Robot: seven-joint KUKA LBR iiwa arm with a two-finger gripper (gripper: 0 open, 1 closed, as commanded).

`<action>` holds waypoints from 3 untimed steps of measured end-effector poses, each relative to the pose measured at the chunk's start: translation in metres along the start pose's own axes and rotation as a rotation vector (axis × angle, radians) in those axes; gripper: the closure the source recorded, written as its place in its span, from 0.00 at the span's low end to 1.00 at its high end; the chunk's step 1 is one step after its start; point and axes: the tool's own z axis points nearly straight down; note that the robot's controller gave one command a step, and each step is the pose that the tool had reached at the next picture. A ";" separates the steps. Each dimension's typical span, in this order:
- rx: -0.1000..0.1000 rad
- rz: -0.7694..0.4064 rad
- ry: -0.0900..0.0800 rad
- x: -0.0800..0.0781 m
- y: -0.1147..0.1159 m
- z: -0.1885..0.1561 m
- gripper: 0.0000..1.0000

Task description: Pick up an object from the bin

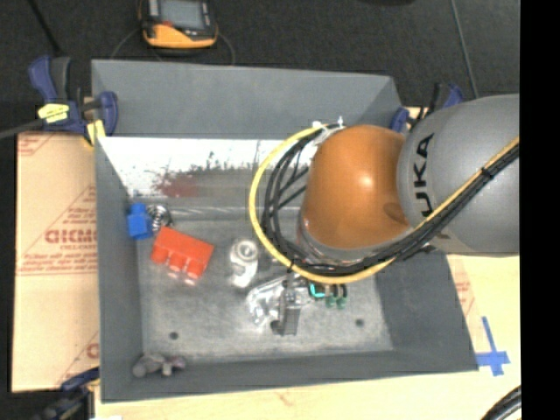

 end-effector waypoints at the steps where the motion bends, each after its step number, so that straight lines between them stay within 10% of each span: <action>1: 0.003 -0.386 -0.004 -0.021 -0.043 0.049 0.00; 2: 0.001 -0.522 -0.013 -0.069 -0.041 0.127 0.00; 3: 0.002 -0.517 -0.026 -0.073 -0.040 0.118 1.00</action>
Offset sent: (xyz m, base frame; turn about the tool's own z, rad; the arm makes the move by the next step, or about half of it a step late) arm 0.0208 -0.0406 -0.0484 -0.3896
